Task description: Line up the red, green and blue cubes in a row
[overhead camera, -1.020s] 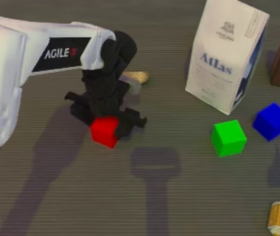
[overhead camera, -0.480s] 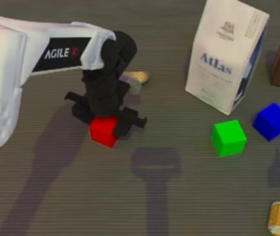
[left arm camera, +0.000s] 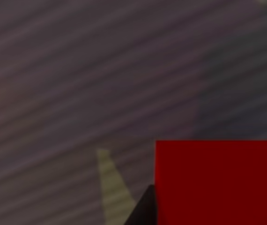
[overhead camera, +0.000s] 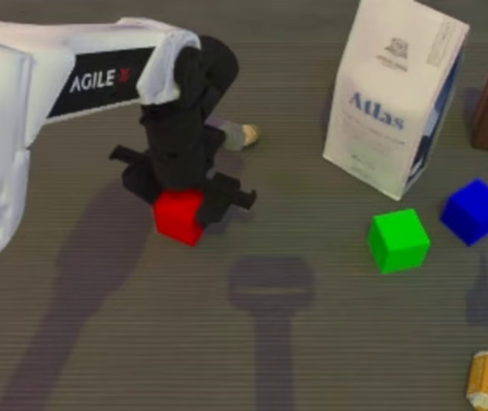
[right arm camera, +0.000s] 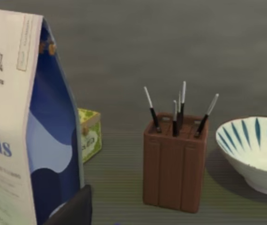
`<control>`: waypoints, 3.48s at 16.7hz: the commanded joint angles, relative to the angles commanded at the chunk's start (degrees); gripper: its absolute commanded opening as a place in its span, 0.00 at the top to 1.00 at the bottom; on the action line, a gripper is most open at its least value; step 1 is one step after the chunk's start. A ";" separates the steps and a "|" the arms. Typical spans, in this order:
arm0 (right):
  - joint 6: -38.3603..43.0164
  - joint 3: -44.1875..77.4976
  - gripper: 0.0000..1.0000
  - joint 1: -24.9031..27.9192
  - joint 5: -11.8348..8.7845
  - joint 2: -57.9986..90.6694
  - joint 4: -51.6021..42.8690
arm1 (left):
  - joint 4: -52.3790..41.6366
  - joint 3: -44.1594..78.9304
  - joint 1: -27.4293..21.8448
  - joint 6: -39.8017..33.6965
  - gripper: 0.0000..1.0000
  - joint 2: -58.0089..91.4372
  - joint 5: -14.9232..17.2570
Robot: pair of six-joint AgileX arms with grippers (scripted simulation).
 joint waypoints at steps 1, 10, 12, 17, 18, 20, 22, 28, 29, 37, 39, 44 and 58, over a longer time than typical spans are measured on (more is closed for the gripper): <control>0.00 0.00 0.00 0.00 0.00 0.00 0.00 | -2.52 1.29 0.19 -0.04 1.00 -0.74 -0.01; 0.00 0.00 0.00 0.00 0.00 0.00 0.00 | -8.42 4.39 0.10 -0.83 1.00 -3.62 -0.03; 0.00 0.00 0.00 0.00 0.00 0.00 0.00 | -7.92 2.21 -0.91 -4.06 1.00 -5.42 -0.14; 0.00 0.00 0.00 0.00 0.00 0.00 0.00 | -5.88 -8.24 -4.93 -20.32 1.00 -13.38 -0.52; 0.00 0.00 0.00 0.00 0.00 0.00 0.00 | -5.45 -10.58 -5.84 -24.08 1.00 -15.12 -0.58; 0.00 0.00 0.00 0.00 0.00 0.00 0.00 | -4.56 -14.89 -7.50 -30.39 1.00 -18.46 -0.70; 0.00 0.00 0.00 0.00 0.00 0.00 0.00 | -3.73 -18.07 -8.70 -34.31 1.00 -21.17 -0.80; 0.00 0.00 0.00 0.00 0.00 0.00 0.00 | -3.44 -19.30 -8.89 -35.63 1.00 -22.21 -0.83; 0.00 0.00 0.00 0.00 0.00 0.00 0.00 | -3.24 -19.44 -8.92 -35.60 1.00 -22.15 -0.84; 0.00 0.00 0.00 0.00 0.00 0.00 0.00 | 10.96 -28.02 -9.10 -35.65 1.00 -16.91 -0.81; 0.00 0.00 0.00 0.00 0.00 0.00 0.00 | 11.38 -28.34 -9.13 -35.66 1.00 -16.68 -0.80; 0.00 0.00 0.00 0.00 0.00 0.00 0.00 | 11.38 -28.34 -9.13 -35.66 0.77 -16.68 -0.80; 0.00 0.00 0.00 0.00 0.00 0.00 0.00 | 11.38 -28.34 -9.13 -35.66 0.00 -16.68 -0.80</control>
